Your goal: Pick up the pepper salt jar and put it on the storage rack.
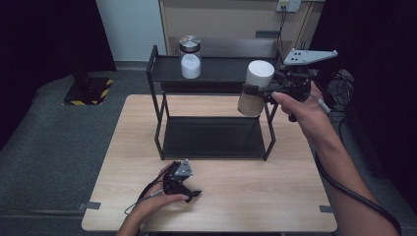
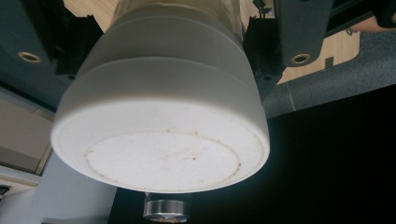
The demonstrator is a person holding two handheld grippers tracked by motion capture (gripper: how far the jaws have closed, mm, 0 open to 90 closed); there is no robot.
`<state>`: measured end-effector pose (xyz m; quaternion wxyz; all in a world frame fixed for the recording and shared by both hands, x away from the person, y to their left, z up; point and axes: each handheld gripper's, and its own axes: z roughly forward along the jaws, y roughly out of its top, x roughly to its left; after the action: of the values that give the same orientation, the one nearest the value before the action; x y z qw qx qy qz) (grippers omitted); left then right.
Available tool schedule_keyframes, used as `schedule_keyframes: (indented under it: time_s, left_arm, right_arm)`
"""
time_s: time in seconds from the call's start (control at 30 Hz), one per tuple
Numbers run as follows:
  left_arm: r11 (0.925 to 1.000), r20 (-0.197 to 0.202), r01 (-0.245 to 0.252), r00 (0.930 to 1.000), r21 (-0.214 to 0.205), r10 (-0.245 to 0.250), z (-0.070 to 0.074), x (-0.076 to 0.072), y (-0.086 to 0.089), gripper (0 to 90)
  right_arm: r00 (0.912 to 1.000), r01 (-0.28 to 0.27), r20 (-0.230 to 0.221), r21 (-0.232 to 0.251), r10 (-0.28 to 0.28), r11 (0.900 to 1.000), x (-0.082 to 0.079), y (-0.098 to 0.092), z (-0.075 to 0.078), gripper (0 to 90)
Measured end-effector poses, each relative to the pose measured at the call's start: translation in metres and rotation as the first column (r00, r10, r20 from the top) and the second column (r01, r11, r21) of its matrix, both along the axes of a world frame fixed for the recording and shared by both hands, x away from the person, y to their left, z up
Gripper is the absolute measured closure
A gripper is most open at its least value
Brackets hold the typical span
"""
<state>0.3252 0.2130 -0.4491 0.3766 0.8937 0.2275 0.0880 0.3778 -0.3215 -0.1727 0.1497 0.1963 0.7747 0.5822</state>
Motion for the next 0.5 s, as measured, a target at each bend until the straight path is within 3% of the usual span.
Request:
schedule_keyframes:
  time_s: [0.5]
  left_arm:
    - [1.0000,-0.001,0.000,1.0000,0.000,0.000,0.000,0.000,0.000,0.0]
  right_arm:
    - [0.9998,0.016,0.009,0.004,-0.016,0.9999,0.019,0.004,0.022,36.4]
